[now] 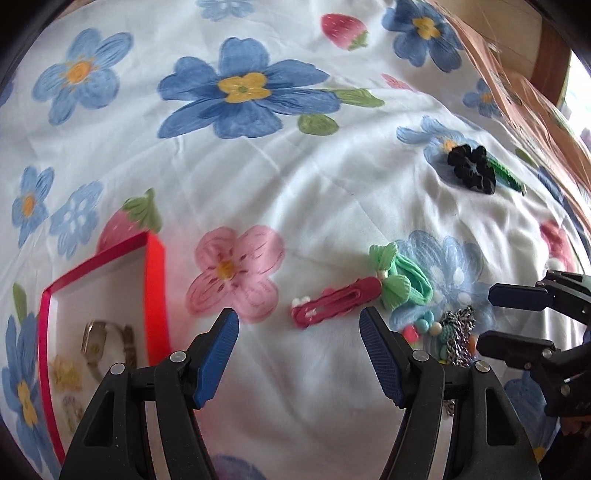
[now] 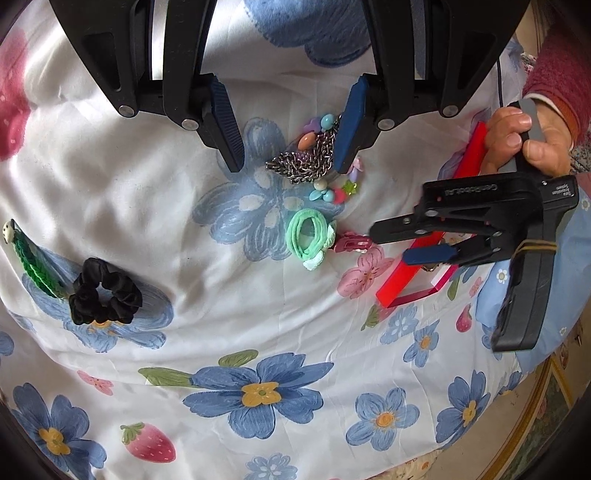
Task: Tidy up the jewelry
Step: 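Grasp the pink hair clip with the left tool while the right grasps the silver chain, then carry the pink clip and silver chain into the box and open both tools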
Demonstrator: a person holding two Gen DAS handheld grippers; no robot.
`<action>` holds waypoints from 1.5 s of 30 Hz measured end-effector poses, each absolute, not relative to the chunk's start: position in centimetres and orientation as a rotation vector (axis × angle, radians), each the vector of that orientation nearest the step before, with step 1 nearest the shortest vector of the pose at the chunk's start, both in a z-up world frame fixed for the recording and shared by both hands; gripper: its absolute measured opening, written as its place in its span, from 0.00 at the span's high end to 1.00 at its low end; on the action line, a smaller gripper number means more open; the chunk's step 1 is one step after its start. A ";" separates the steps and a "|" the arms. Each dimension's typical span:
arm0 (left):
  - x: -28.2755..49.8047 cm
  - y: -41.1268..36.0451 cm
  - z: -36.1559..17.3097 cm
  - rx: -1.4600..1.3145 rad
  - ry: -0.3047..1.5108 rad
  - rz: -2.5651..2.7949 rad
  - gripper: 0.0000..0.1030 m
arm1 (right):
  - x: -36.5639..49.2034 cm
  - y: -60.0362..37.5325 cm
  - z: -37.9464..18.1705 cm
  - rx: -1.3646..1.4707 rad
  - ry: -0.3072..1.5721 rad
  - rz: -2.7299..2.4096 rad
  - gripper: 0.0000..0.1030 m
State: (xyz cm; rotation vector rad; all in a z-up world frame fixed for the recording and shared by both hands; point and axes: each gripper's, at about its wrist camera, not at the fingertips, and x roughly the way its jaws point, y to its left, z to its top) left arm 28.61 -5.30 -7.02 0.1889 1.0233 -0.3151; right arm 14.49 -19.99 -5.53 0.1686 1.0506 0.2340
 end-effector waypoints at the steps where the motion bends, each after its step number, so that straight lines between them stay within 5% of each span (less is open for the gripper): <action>1: 28.9 -5.6 -7.4 0.204 1.025 -0.327 0.34 | 14.6 -19.9 -5.7 0.168 1.055 0.237 0.50; 4: 30.1 -6.6 -8.8 0.231 1.052 -0.363 0.36 | 15.1 -19.9 -6.3 0.171 1.068 0.241 0.50; 11: 30.3 -7.0 -9.1 0.214 1.050 -0.423 0.78 | 15.6 -19.9 -7.0 0.182 1.079 0.253 0.75; 19: 28.3 -5.5 -7.6 0.155 1.023 -0.418 0.80 | 14.8 -18.8 -6.0 0.140 1.046 0.263 0.94; 45: 13.0 7.1 1.0 -0.178 0.852 -0.238 0.80 | 12.6 -13.5 4.4 0.115 0.791 0.354 0.94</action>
